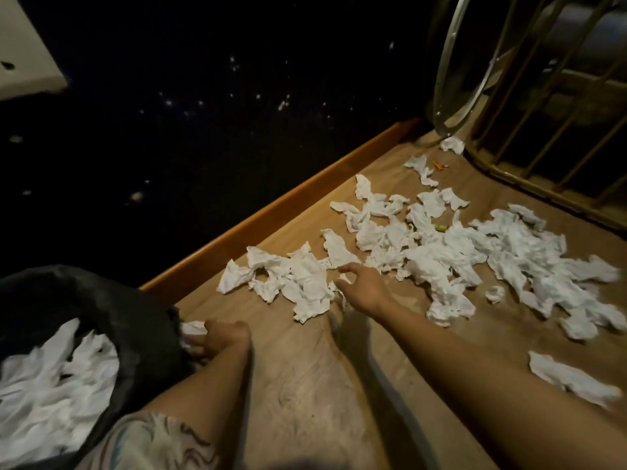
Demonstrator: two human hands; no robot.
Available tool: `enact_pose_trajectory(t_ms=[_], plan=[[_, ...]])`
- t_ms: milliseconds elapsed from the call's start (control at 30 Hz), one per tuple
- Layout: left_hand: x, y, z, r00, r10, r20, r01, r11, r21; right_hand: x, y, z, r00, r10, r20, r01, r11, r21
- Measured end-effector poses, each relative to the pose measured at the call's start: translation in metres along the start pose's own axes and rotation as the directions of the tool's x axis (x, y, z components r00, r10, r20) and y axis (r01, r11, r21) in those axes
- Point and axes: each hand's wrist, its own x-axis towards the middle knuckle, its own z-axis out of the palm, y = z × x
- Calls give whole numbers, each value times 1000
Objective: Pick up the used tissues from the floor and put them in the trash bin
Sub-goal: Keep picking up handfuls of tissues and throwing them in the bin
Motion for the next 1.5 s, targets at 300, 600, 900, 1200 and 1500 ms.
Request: enact_pose_trajectory(t_ms=[300,600,900,1200,1500], plan=[[12,-33,27,876,454,-164,-471,878,-89,20,9,56,982,155,110,-136,977,-162],[9,30,34,741,653,-155,-667,742,-66,53,24,85,982,143,127,-97,945,-312],[48,54,65,690,724,14,-724,689,45,57,55,133,960,-275,-54,248,923,-294],[29,44,64,801,587,-118,-597,769,-227,99,79,120,840,-542,6,526,812,-253],[21,21,39,889,386,-247,-446,851,-277,103,66,112,863,-498,-80,466,847,-256]])
